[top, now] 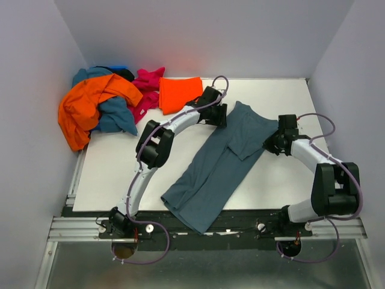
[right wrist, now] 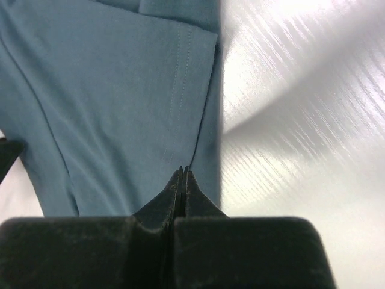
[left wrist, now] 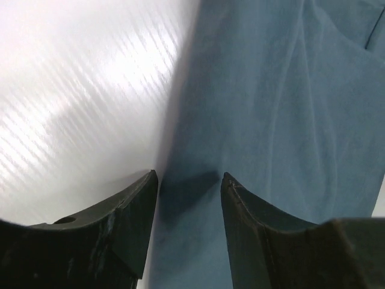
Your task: Fold and stack the t-shirts
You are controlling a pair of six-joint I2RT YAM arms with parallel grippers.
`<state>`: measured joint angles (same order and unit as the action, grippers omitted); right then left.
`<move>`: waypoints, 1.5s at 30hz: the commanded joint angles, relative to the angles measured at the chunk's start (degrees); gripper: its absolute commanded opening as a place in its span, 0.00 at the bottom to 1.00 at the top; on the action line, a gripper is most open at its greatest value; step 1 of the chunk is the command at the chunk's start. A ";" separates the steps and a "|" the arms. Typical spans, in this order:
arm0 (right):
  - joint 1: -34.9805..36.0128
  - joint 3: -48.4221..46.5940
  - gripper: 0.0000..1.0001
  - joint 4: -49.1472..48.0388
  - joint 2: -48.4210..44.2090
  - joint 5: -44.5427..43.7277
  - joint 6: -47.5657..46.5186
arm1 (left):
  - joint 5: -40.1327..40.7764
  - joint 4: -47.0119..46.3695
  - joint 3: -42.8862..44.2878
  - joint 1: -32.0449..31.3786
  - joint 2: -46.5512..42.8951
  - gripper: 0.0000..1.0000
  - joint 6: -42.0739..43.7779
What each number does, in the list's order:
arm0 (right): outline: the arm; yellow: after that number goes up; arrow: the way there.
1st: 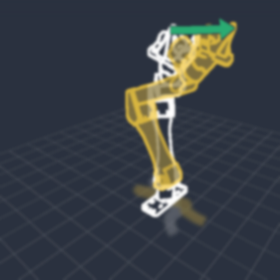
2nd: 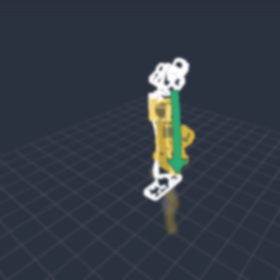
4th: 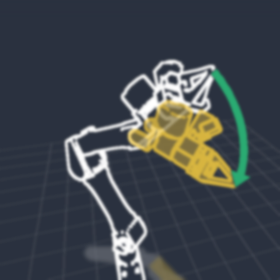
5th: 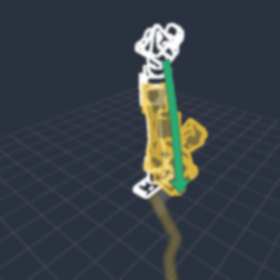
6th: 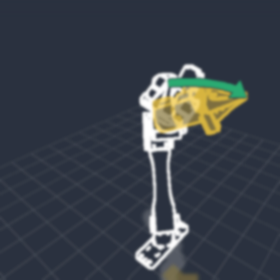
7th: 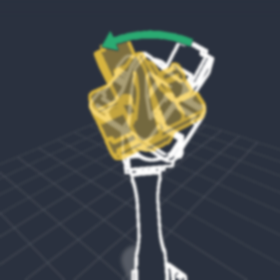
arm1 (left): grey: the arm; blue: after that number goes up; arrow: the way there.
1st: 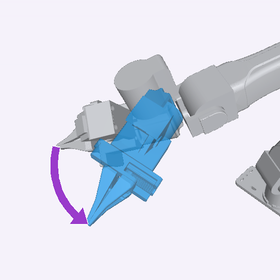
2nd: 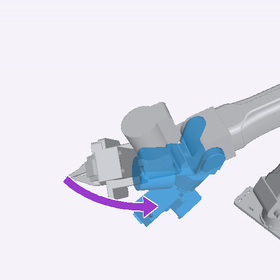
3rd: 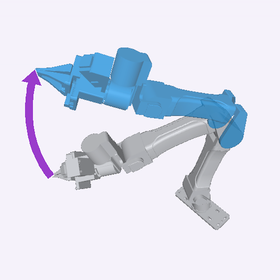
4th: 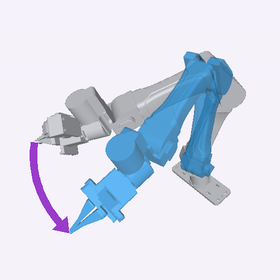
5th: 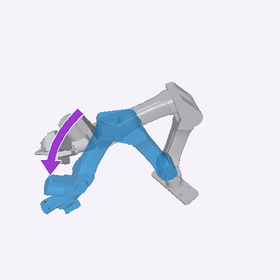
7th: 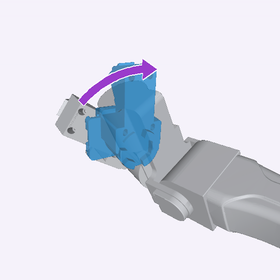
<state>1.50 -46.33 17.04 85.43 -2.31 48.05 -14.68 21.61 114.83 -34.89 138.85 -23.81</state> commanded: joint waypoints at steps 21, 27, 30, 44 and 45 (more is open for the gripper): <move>-0.09 10.02 0.01 0.45 -15.99 1.87 -5.42 | -9.33 -4.10 13.42 4.30 13.38 0.00 -13.35; 0.00 13.62 0.01 -1.91 -18.62 12.56 -9.63 | -2.56 -6.40 11.91 7.64 10.66 0.00 -16.00; 0.70 16.87 0.13 -3.41 -21.17 20.74 -11.49 | 0.17 -6.84 11.74 9.14 9.95 0.00 -15.83; 12.20 31.91 0.57 -10.17 -31.21 27.71 -2.36 | -0.44 -21.15 -0.91 10.46 5.04 0.00 -18.46; 13.69 31.65 0.57 -11.14 -30.07 27.45 -1.65 | -0.70 -23.17 -1.96 10.46 4.68 0.00 -18.81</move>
<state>11.51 -15.18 11.46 53.80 23.33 42.57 -16.82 4.05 117.30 -24.23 146.26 -41.63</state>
